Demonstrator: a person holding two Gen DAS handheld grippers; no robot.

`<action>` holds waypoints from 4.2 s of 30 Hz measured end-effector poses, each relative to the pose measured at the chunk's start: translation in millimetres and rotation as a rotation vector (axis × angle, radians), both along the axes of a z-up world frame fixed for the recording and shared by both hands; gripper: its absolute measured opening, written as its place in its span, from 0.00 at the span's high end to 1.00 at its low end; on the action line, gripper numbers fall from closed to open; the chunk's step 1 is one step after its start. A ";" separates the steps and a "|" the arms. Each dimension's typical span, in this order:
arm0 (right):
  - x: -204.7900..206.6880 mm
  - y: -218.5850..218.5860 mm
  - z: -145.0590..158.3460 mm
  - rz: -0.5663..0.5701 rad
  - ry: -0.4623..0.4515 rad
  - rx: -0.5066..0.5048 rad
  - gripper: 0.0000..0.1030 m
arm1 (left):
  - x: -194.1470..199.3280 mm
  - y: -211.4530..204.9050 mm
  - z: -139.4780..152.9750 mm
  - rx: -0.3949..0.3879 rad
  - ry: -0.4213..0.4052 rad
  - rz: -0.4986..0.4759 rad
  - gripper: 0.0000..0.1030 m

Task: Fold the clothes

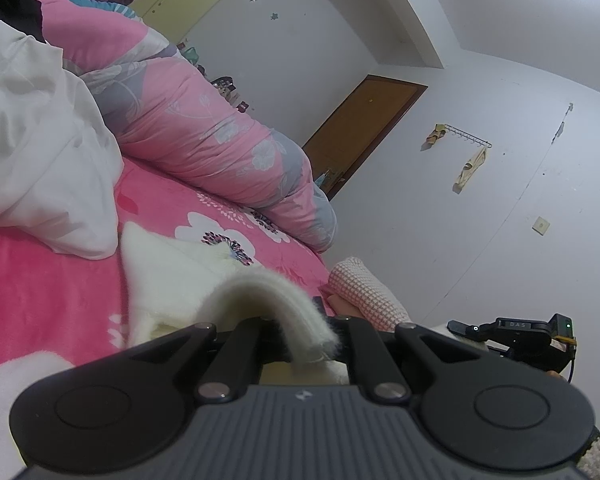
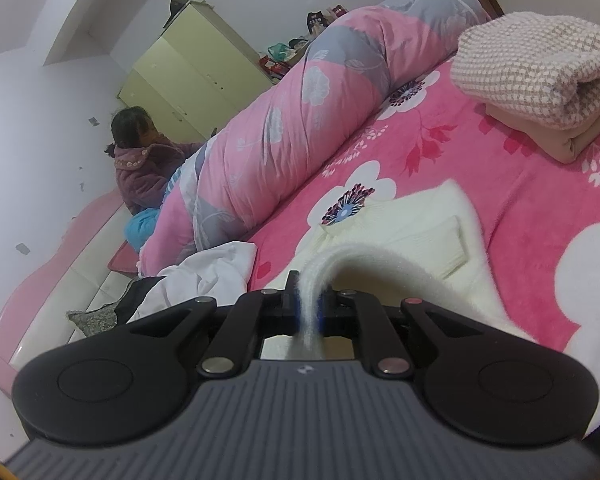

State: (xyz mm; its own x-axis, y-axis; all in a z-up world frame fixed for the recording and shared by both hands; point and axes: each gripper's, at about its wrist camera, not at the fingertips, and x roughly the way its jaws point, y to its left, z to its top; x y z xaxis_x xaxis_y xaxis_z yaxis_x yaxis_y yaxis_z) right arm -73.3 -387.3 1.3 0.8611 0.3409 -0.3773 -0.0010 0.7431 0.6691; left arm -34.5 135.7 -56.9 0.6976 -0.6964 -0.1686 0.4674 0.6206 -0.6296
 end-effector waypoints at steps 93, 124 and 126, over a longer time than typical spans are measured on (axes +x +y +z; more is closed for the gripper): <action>281.0 -101.3 -120.1 -0.044 0.057 0.045 0.43 | 271.9 -21.6 -37.7 0.319 0.249 0.217 0.38; 289.4 -50.6 -92.6 0.175 -0.002 -0.347 0.92 | 298.4 -56.9 -21.3 0.437 0.104 0.182 0.90; 279.2 -56.9 -79.5 0.151 -0.046 -0.343 0.92 | 294.9 -59.3 -11.0 0.411 0.063 0.180 0.90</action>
